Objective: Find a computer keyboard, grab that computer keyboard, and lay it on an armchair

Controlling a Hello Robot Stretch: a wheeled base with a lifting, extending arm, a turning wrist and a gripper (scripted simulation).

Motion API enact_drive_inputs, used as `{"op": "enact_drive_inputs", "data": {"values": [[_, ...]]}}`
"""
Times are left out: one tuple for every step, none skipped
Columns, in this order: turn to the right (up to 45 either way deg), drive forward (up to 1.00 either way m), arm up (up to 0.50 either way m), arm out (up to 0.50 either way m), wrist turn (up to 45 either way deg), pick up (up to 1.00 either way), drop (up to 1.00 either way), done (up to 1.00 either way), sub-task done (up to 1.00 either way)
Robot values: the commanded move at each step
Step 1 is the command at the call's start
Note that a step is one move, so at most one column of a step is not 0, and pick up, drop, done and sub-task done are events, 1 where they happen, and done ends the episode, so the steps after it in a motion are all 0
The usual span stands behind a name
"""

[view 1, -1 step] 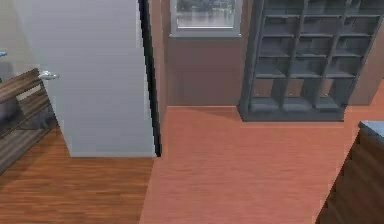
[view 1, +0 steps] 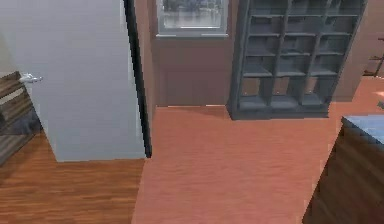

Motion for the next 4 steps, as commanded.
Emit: {"op": "enact_drive_inputs", "data": {"values": [[0.0,0.2,0.0,0.0,0.0,0.0,0.0,0.0,0.0],[9.0,0.0,0.0,0.0,0.0,0.0,0.0,0.0,0.0],[0.0,1.0,0.0,0.0,0.0,0.0,0.0,0.0,0.0],[6.0,0.0,0.0,0.0,0.0,0.0,0.0,0.0,0.0]]}}
